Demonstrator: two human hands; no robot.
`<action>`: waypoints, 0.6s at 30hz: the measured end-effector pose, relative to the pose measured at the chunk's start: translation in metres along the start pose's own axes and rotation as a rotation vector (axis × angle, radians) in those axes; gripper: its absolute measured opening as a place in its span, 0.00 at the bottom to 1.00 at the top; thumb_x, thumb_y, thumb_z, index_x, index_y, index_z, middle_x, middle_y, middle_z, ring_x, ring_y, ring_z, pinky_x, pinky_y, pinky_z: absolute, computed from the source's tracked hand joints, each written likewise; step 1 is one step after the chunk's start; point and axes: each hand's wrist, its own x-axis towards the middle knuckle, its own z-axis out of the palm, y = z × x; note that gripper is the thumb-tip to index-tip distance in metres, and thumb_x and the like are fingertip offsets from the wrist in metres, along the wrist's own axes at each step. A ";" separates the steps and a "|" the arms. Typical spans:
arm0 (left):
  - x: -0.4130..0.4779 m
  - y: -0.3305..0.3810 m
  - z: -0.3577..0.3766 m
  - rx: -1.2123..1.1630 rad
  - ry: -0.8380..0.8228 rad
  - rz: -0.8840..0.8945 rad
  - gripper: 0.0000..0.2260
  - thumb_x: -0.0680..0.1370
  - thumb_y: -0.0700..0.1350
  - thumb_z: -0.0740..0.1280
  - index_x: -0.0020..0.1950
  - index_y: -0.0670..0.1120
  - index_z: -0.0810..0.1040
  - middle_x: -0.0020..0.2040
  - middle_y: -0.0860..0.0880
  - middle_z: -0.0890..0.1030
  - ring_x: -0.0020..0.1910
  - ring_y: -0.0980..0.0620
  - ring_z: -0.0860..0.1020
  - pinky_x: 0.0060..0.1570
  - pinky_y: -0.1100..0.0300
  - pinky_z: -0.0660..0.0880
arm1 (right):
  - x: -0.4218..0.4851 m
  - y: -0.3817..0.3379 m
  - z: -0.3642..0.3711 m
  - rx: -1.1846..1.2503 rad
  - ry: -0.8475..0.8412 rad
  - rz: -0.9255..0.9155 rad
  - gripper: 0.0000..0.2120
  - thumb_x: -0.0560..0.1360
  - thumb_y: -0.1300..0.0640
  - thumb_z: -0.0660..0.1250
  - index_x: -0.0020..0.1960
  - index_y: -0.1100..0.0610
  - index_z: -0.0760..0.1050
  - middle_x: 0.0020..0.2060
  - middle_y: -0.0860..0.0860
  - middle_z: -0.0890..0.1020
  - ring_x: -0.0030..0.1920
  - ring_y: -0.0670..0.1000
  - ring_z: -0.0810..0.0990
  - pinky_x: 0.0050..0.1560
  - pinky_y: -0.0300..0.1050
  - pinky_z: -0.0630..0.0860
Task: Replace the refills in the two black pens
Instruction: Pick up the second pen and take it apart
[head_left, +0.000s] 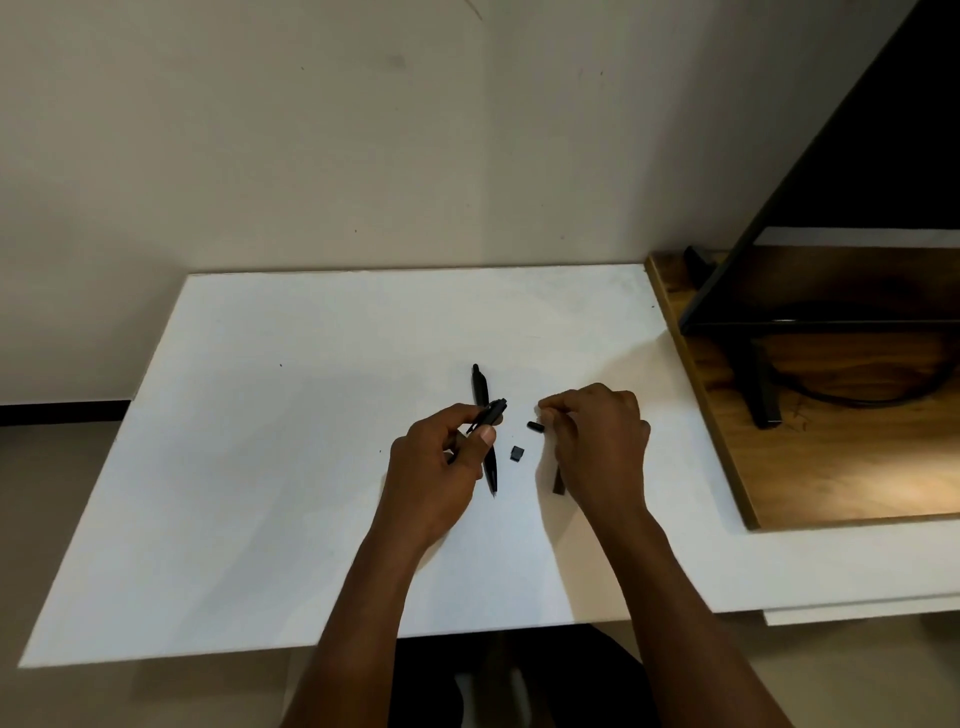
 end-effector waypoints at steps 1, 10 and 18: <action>0.000 0.000 0.000 -0.003 0.001 -0.001 0.08 0.80 0.50 0.67 0.57 0.56 0.83 0.31 0.54 0.80 0.32 0.61 0.80 0.40 0.61 0.76 | 0.000 0.000 -0.002 0.059 0.017 0.010 0.09 0.80 0.58 0.66 0.53 0.51 0.85 0.51 0.50 0.84 0.58 0.56 0.76 0.54 0.50 0.70; 0.000 -0.001 0.000 -0.022 -0.003 -0.016 0.07 0.81 0.49 0.66 0.56 0.56 0.83 0.30 0.54 0.79 0.29 0.61 0.77 0.39 0.57 0.77 | 0.002 0.015 -0.019 0.151 -0.025 0.305 0.07 0.75 0.52 0.74 0.44 0.56 0.83 0.38 0.50 0.85 0.38 0.49 0.81 0.38 0.40 0.70; 0.000 0.000 0.001 -0.020 -0.012 -0.026 0.07 0.80 0.49 0.67 0.56 0.55 0.83 0.31 0.53 0.80 0.30 0.63 0.79 0.37 0.66 0.74 | 0.003 0.016 -0.025 0.245 -0.139 0.374 0.07 0.69 0.53 0.79 0.38 0.56 0.85 0.33 0.50 0.85 0.38 0.52 0.83 0.41 0.47 0.79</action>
